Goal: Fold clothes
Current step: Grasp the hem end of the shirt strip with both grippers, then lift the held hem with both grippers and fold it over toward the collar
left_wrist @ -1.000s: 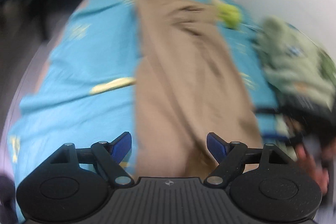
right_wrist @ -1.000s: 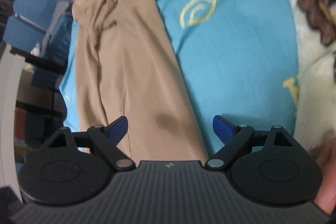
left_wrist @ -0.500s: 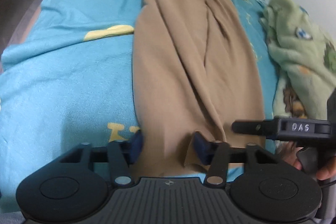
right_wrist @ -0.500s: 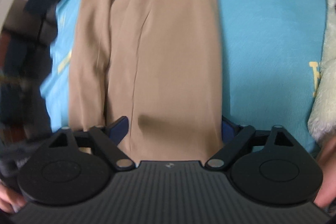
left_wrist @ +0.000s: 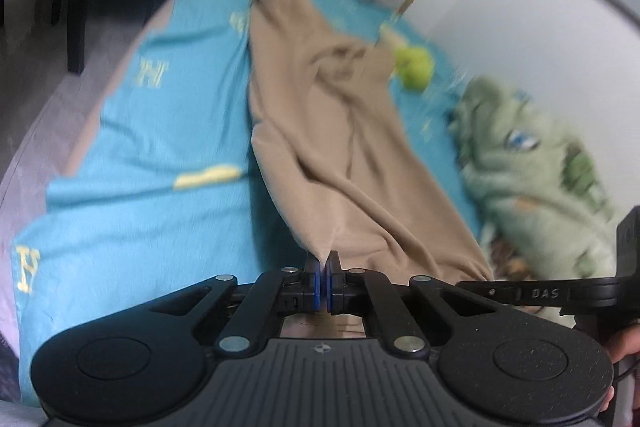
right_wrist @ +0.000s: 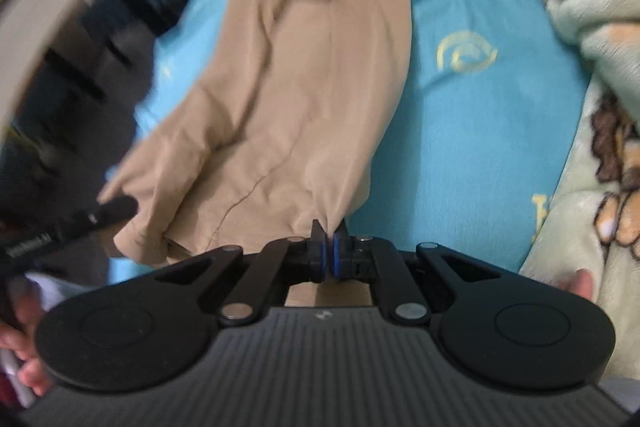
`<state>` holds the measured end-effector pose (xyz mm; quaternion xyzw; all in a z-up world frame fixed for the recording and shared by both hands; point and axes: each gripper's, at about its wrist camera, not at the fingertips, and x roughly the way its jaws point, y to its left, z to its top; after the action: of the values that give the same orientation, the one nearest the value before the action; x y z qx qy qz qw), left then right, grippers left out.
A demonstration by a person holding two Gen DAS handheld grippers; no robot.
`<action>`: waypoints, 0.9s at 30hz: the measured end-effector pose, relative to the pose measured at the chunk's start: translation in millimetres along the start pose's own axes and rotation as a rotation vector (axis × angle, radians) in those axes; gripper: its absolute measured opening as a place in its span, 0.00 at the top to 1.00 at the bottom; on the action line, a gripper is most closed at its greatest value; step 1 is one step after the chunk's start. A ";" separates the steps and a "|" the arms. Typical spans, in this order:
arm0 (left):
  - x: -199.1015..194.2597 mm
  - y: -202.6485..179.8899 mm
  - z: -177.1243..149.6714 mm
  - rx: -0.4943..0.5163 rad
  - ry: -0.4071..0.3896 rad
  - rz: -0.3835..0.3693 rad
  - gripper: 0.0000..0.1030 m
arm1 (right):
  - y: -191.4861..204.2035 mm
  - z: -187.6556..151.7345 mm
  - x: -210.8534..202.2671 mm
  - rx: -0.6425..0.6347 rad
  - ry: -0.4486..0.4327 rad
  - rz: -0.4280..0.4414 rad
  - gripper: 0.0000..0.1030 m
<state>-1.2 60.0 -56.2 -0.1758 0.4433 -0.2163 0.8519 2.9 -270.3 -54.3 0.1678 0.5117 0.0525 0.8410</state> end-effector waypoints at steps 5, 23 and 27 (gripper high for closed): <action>-27.7 -24.8 15.1 0.013 -0.078 -0.041 0.98 | 4.0 7.0 -53.5 -0.007 -0.141 0.062 0.94; -120.0 -87.7 16.4 0.099 -0.180 -0.042 0.98 | 20.7 1.0 -131.8 -0.061 -0.266 0.094 0.94; -91.7 -89.8 47.0 0.111 -0.202 -0.002 0.98 | 20.6 37.0 -119.1 -0.046 -0.288 0.072 0.94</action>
<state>-28.3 37.3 75.9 -0.1497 0.3424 -0.2227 0.9004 -18.9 -290.4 68.6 0.1726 0.3780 0.0698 0.9069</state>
